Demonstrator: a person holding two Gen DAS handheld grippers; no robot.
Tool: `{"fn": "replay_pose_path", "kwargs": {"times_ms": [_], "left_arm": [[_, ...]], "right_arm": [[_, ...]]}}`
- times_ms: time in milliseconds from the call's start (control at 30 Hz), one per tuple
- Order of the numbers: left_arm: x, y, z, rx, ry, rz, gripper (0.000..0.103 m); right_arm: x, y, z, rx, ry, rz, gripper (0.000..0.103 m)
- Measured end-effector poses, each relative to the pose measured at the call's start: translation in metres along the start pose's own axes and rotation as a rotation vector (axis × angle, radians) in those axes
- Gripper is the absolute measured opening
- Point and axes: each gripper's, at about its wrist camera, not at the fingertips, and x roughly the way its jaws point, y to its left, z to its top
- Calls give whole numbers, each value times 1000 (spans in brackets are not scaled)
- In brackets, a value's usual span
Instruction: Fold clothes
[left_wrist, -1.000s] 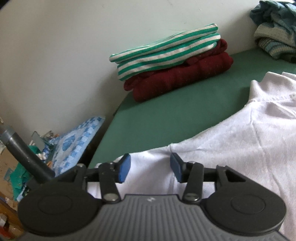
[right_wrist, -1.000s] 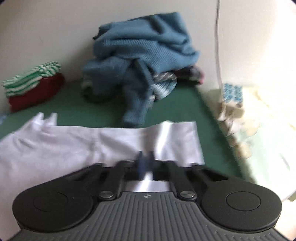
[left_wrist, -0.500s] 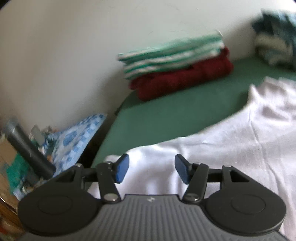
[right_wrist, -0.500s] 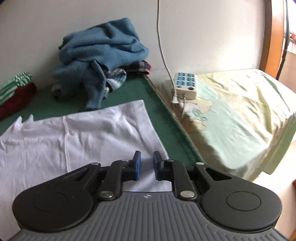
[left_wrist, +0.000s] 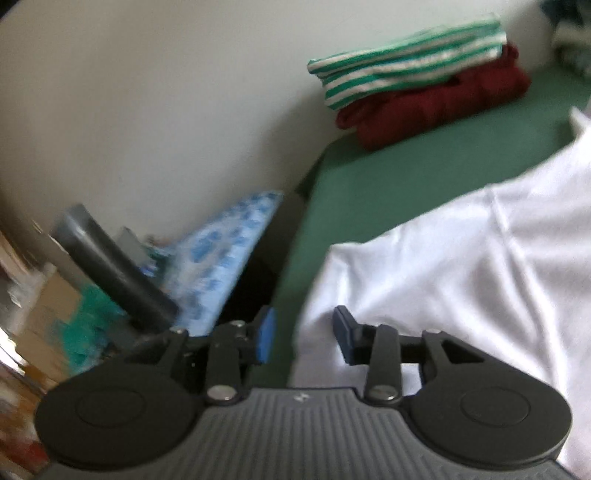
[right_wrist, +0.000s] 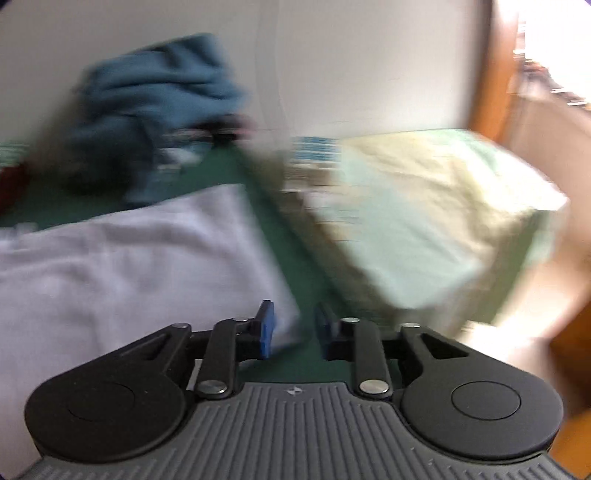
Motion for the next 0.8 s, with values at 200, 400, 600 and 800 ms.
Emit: {"fn": "replay_pose_path", "kwargs": {"times_ms": [200, 400, 600, 800], "left_arm": [[-53, 5, 4, -70, -58, -188, 38], [-106, -18, 9, -63, -94, -499, 39], [-157, -74, 5, 31, -109, -636, 56], [-177, -102, 28, 17, -41, -730, 55]], "right_arm": [[-31, -10, -15, 155, 17, 221, 32], [-30, -13, -30, 270, 50, 255, 33], [-17, -31, -33, 450, 62, 317, 37], [5, -34, -18, 492, 25, 324, 36]]}}
